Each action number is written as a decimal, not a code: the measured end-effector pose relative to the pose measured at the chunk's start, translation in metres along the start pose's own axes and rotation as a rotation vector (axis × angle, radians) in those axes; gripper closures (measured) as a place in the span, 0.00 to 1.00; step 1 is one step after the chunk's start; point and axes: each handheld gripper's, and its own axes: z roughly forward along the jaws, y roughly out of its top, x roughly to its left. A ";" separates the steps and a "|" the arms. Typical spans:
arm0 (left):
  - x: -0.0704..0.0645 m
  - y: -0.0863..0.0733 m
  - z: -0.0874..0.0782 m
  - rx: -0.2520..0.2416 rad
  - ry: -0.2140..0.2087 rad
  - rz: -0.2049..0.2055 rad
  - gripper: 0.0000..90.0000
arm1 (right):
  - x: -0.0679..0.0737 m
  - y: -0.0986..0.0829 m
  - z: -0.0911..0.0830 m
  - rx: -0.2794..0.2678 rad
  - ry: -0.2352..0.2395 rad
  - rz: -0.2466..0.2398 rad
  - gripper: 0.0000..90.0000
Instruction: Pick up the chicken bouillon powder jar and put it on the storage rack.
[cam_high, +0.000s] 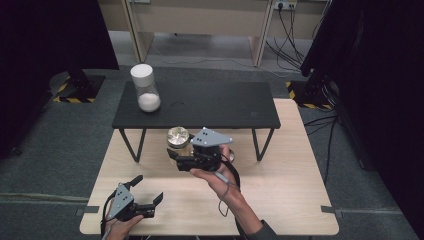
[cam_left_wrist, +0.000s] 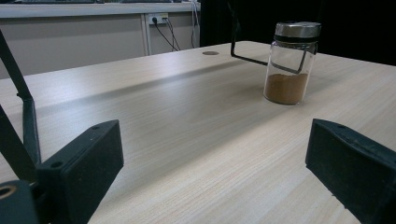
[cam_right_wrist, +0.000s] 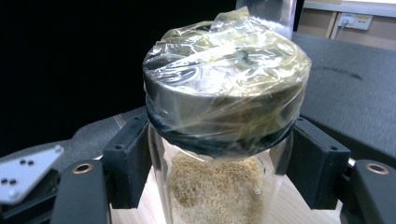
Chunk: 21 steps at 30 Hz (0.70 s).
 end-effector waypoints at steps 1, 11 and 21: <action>0.000 0.000 0.000 0.000 0.000 -0.001 0.04 | -0.001 0.003 0.000 0.000 0.001 0.005 0.34; 0.000 0.000 0.000 -0.001 0.000 -0.002 0.04 | -0.004 0.038 0.002 -0.004 -0.016 0.001 0.34; 0.000 0.000 0.000 0.000 0.001 0.002 0.04 | -0.020 0.068 0.013 0.000 -0.072 0.013 0.34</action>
